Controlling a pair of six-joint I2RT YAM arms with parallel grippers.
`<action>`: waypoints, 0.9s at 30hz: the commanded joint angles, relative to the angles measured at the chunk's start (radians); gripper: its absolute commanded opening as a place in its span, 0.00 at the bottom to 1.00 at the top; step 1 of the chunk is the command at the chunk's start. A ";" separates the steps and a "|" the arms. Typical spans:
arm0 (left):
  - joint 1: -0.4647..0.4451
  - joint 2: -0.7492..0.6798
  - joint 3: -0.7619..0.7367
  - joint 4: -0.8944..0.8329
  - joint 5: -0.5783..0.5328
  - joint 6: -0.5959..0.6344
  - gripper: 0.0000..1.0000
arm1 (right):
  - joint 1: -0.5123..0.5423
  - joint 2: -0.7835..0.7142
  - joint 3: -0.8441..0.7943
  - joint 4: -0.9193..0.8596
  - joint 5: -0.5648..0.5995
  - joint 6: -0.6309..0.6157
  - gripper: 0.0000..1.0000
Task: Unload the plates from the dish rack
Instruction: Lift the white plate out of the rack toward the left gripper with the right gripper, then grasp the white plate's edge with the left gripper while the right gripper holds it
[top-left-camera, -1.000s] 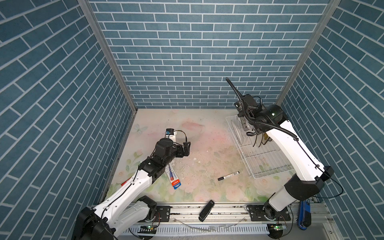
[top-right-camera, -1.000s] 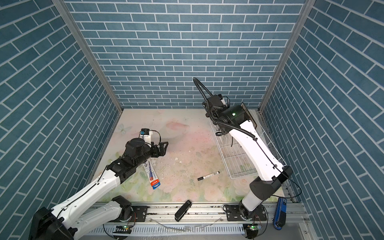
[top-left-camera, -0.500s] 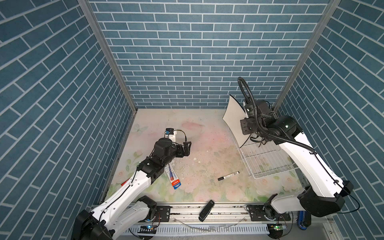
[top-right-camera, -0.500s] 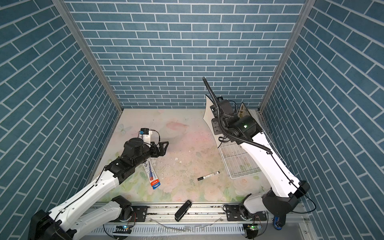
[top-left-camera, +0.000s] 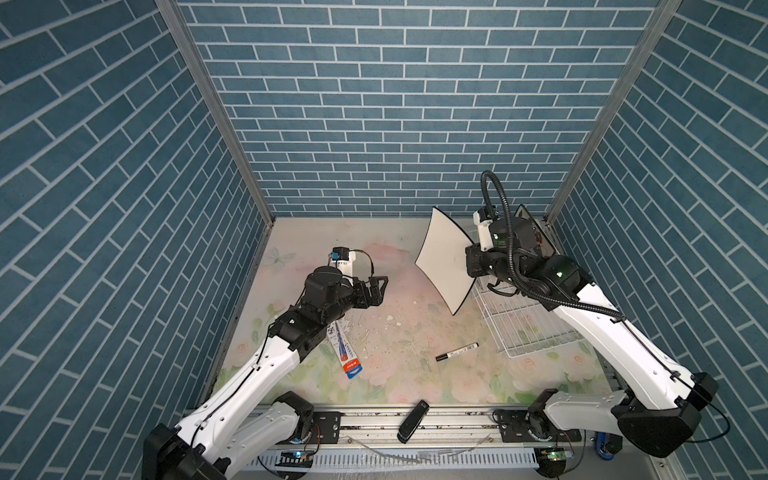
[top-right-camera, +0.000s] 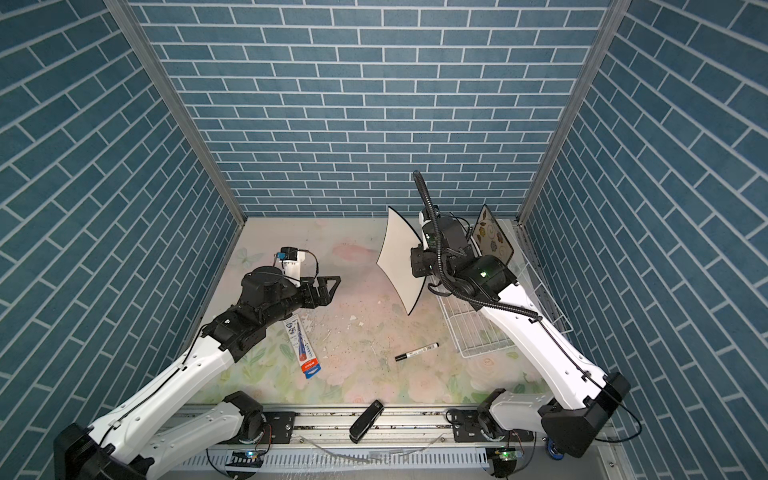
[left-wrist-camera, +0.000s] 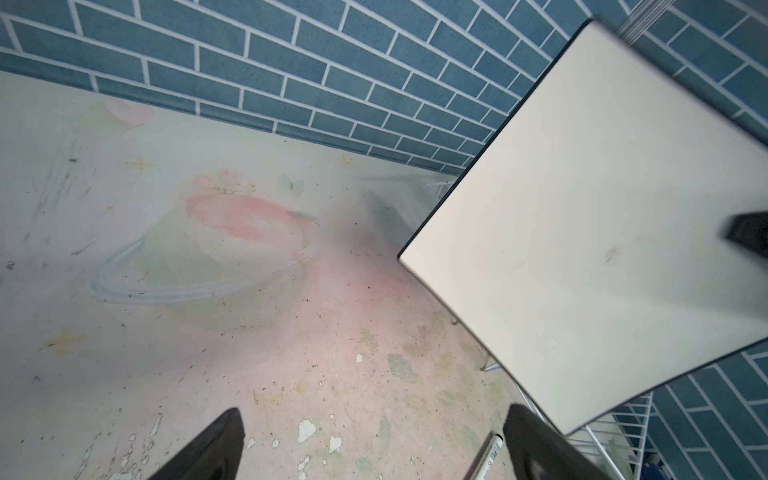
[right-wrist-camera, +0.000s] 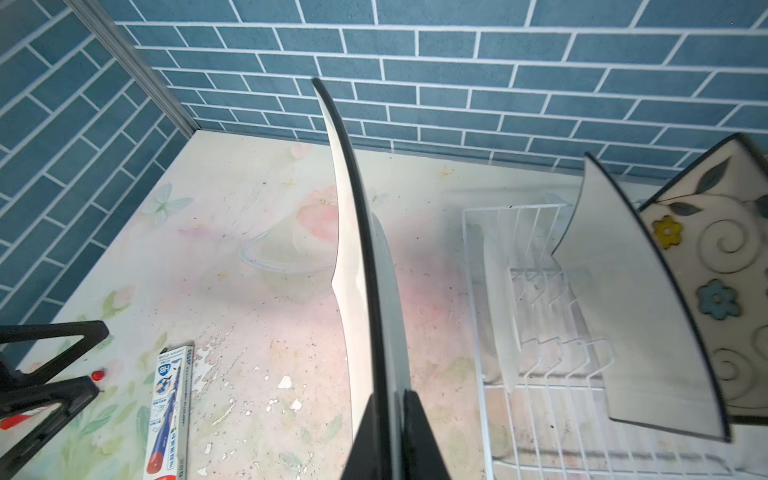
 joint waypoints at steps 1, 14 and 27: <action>0.004 0.013 0.021 -0.007 0.090 -0.043 1.00 | 0.004 -0.059 -0.071 0.355 -0.107 0.166 0.00; 0.064 0.008 0.036 -0.082 0.191 -0.075 0.99 | -0.024 0.073 -0.144 0.492 -0.212 0.275 0.00; 0.361 0.137 0.087 0.020 0.505 -0.212 0.98 | -0.092 0.154 -0.324 0.998 -0.234 0.571 0.00</action>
